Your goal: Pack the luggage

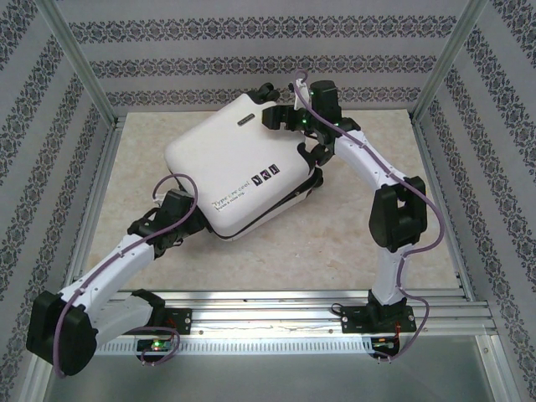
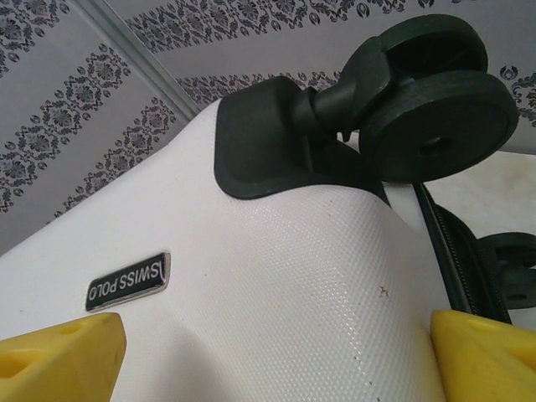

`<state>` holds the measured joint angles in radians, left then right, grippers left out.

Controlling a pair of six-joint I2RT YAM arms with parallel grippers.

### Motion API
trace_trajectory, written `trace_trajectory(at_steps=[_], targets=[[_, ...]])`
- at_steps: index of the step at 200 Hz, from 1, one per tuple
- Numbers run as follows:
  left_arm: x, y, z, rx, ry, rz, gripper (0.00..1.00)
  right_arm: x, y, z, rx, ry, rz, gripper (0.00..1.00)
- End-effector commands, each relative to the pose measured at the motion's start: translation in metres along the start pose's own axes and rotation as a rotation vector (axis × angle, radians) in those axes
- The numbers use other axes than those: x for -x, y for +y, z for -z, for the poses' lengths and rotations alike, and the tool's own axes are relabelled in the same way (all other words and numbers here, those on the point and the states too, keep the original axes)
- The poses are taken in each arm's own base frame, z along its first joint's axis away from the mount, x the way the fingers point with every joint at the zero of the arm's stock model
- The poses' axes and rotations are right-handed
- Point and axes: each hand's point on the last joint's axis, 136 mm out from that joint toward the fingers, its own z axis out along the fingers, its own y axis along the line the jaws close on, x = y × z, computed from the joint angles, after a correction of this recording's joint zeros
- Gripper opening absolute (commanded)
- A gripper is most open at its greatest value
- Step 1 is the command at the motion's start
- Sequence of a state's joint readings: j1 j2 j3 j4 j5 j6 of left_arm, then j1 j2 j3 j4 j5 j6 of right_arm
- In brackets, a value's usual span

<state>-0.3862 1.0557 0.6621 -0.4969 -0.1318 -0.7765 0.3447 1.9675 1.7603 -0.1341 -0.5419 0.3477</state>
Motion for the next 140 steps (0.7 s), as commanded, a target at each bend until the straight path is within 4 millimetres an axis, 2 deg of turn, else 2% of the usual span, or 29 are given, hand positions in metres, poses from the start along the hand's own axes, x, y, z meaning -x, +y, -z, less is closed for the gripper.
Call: trace_trajectory(at_steps=[1,41,81,140], targets=[[0.061,-0.112,0.037,-0.426,-0.173,0.002,0.69,-0.046,0.104,-0.007,0.404,0.218,-0.043,0.89],[0.085,-0.12,0.044,-0.379,-0.235,-0.063,0.72,-0.041,0.076,-0.012,0.367,0.209,-0.081,0.89],[0.105,-0.124,0.048,-0.34,-0.279,-0.104,0.74,-0.043,0.061,-0.011,0.336,0.203,-0.102,0.89],[0.123,-0.12,0.025,-0.29,-0.266,-0.113,0.75,-0.046,0.041,-0.011,0.309,0.205,-0.132,0.9]])
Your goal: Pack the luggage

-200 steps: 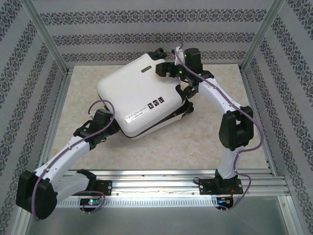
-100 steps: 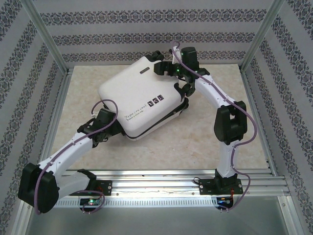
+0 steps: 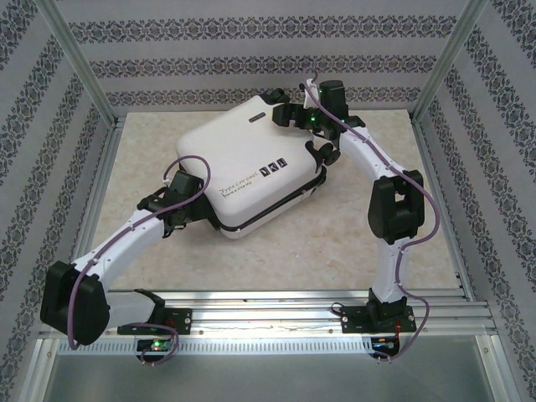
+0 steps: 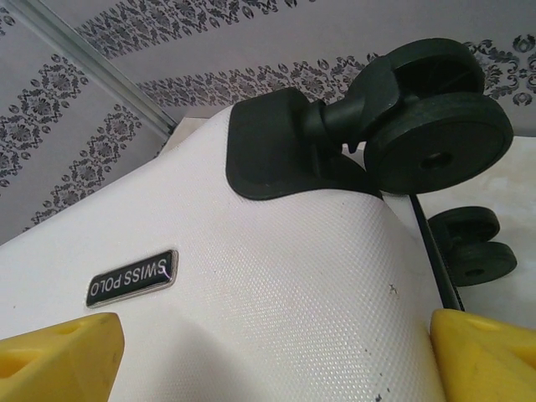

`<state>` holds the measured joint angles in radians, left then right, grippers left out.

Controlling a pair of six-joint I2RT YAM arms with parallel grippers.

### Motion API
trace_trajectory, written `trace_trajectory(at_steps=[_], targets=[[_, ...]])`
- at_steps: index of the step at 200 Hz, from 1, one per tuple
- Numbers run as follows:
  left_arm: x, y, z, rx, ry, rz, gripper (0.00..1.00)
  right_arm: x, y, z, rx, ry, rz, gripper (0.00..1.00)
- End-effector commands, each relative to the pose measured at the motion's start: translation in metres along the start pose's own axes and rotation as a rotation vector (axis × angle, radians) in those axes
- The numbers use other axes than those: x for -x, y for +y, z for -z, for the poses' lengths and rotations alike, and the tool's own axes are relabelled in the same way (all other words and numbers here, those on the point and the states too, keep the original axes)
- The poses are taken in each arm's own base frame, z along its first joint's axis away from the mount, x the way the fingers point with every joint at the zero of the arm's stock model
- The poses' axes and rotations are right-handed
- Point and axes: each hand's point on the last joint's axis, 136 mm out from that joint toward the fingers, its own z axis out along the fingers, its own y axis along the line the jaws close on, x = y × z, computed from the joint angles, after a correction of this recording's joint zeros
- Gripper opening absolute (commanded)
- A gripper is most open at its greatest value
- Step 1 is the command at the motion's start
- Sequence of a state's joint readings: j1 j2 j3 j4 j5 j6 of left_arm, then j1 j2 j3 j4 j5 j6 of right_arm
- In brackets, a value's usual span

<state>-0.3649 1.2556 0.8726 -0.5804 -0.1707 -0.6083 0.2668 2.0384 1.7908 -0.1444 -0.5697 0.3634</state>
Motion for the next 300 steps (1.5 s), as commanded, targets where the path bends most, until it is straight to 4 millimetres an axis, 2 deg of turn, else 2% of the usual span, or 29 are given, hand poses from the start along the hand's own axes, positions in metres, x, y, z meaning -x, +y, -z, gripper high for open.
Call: trace_trajectory(at_steps=[1,20,46,85,146,231,300], targets=[[0.105,-0.084,0.043,-0.351,-0.319,0.059,0.75,-0.052,0.09,-0.007,0.349,0.21,-0.055,0.9],[0.109,-0.081,0.037,-0.329,-0.313,0.055,0.75,-0.052,0.088,-0.009,0.348,0.214,-0.048,0.91],[0.115,-0.065,0.032,-0.267,-0.321,0.061,0.75,-0.045,0.081,-0.013,0.333,0.205,-0.039,0.93],[0.117,-0.043,0.03,-0.2,-0.302,0.074,0.75,-0.02,0.069,-0.014,0.331,0.172,-0.044,0.95],[0.118,-0.02,0.04,-0.135,-0.317,0.068,0.78,0.015,0.05,0.004,0.284,0.097,-0.024,0.98],[0.122,-0.003,0.054,-0.095,-0.345,0.069,0.82,0.03,0.027,0.021,0.222,0.053,-0.031,0.98],[0.123,0.007,0.063,-0.067,-0.361,0.064,0.83,0.036,0.01,0.03,0.17,0.026,-0.035,0.98]])
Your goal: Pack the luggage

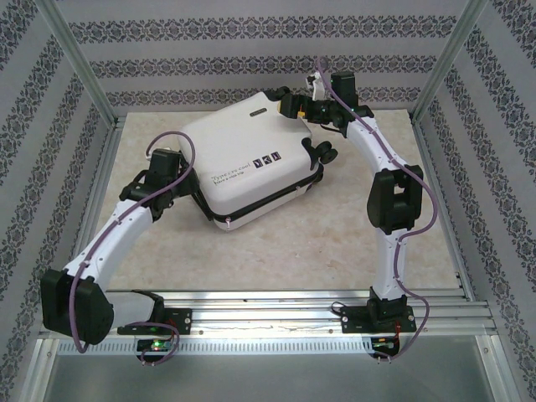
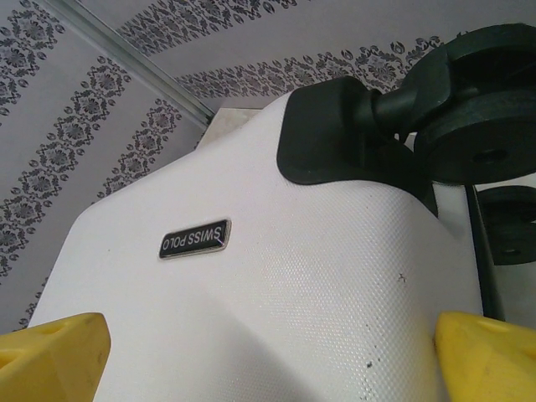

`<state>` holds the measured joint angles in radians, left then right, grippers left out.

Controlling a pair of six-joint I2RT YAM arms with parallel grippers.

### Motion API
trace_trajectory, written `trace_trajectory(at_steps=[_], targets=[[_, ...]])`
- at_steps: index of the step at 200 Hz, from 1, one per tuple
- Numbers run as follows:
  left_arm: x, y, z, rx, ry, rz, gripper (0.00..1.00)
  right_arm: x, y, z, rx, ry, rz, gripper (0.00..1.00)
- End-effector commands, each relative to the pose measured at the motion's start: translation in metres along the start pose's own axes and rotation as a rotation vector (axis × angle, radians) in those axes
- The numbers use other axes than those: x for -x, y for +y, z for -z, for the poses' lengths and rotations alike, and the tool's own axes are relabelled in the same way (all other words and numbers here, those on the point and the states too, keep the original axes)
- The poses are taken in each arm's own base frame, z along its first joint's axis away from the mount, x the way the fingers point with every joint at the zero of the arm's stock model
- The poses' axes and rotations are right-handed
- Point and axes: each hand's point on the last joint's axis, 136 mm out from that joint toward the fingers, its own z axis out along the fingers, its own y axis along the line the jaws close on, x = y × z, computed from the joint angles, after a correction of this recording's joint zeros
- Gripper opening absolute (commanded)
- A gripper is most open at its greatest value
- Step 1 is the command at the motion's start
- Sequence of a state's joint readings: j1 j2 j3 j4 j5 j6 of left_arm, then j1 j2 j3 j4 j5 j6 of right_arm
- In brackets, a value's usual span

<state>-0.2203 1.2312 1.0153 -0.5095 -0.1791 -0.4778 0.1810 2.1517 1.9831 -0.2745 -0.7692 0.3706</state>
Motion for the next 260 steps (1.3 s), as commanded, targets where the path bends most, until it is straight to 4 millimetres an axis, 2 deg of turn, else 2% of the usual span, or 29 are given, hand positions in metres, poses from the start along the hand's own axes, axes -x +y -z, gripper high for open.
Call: trace_trajectory(at_steps=[1,60,83,105,126,156,175,196,226,239,260], targets=[[0.041,-0.008,0.02,-0.044,-0.141,0.028,0.83,0.016,0.032,0.02,0.059,-0.029,0.041,0.98],[0.056,-0.016,0.033,-0.073,-0.17,-0.023,0.84,0.037,0.011,0.068,-0.062,-0.127,0.051,0.98],[0.064,-0.024,0.035,-0.101,-0.176,-0.047,0.84,0.031,0.006,0.085,-0.104,-0.139,0.043,0.97],[0.075,-0.044,0.038,-0.176,-0.169,-0.079,0.84,0.009,0.004,0.099,-0.165,-0.133,0.05,0.96],[0.087,-0.066,0.04,-0.253,-0.162,-0.117,0.84,-0.024,0.003,0.11,-0.225,-0.118,0.055,0.94],[0.114,-0.084,0.033,-0.27,-0.197,-0.152,0.86,-0.07,0.002,0.128,-0.342,-0.096,0.066,0.94],[0.135,-0.086,0.02,-0.206,-0.205,-0.177,0.88,-0.092,0.008,0.139,-0.348,-0.102,0.039,0.94],[0.159,-0.088,0.0,-0.169,-0.188,-0.187,0.88,-0.117,0.017,0.142,-0.331,-0.079,0.02,0.94],[0.18,-0.087,-0.042,-0.166,-0.109,-0.168,0.87,-0.152,0.015,0.144,-0.301,-0.063,-0.057,0.94],[0.188,-0.081,-0.063,-0.181,-0.069,-0.133,0.86,-0.16,0.016,0.139,-0.226,-0.073,-0.107,0.95],[0.201,-0.065,-0.091,-0.193,-0.025,-0.062,0.84,-0.16,0.013,0.134,-0.114,-0.104,-0.204,0.97]])
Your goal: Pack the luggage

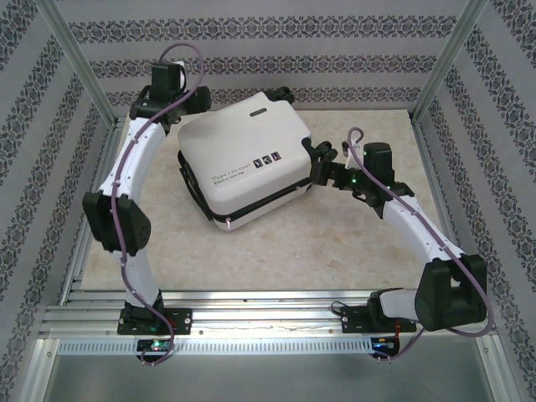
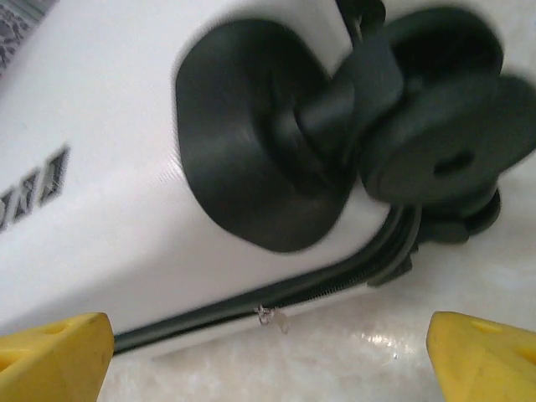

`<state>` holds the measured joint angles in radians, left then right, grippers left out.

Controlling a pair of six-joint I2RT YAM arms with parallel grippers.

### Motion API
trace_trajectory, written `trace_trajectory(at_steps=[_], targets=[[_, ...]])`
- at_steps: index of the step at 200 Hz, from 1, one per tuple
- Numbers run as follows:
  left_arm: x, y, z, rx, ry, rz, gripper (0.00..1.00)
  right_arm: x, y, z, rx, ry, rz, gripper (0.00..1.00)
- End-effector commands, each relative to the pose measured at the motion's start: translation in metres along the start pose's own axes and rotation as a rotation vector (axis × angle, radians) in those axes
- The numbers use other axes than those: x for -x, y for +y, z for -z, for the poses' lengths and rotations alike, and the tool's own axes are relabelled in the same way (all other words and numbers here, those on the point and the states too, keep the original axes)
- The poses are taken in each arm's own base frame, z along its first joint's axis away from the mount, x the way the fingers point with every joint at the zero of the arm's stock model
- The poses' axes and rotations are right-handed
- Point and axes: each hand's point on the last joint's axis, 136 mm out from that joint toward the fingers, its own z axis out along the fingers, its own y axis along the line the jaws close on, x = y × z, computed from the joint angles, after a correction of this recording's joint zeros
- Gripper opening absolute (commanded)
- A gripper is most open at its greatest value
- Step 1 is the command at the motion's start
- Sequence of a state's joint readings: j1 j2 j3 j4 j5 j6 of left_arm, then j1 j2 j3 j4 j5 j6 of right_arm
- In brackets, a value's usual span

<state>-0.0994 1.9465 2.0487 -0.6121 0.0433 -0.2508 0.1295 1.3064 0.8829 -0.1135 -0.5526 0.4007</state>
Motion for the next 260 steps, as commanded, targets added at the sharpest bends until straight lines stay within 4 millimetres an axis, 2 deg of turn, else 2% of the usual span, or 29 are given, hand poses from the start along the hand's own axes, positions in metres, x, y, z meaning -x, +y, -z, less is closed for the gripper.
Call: trace_trajectory(at_steps=[1,32,72,108,146,179,208,224,260], targets=[[-0.011,0.03,-0.02,-0.004,0.111,0.072,0.84,0.007,0.007,-0.004,0.151,-0.038,-0.109,0.98],[-0.015,0.076,-0.04,0.028,0.152,0.205,0.81,0.019,-0.012,-0.005,0.182,-0.124,-0.228,0.98],[-0.054,0.133,-0.053,0.148,0.195,0.306,0.81,0.044,-0.054,0.016,0.177,-0.287,-0.385,0.98],[-0.093,0.15,-0.081,0.18,0.275,0.362,0.8,0.059,-0.063,0.01,0.205,-0.284,-0.402,0.98],[-0.121,0.17,-0.103,0.266,0.319,0.404,0.79,0.075,-0.066,0.001,0.258,-0.307,-0.427,0.98],[-0.136,0.173,-0.124,0.26,0.352,0.438,0.79,0.084,-0.068,-0.007,0.29,-0.318,-0.443,0.98],[-0.148,0.164,-0.142,0.196,0.385,0.478,0.77,0.089,-0.073,-0.014,0.294,-0.324,-0.459,0.98],[-0.155,0.156,-0.148,0.154,0.391,0.502,0.76,0.091,-0.072,-0.023,0.312,-0.309,-0.463,0.98],[-0.163,0.128,-0.152,0.025,0.358,0.535,0.75,0.09,-0.054,-0.054,0.35,-0.249,-0.449,0.98]])
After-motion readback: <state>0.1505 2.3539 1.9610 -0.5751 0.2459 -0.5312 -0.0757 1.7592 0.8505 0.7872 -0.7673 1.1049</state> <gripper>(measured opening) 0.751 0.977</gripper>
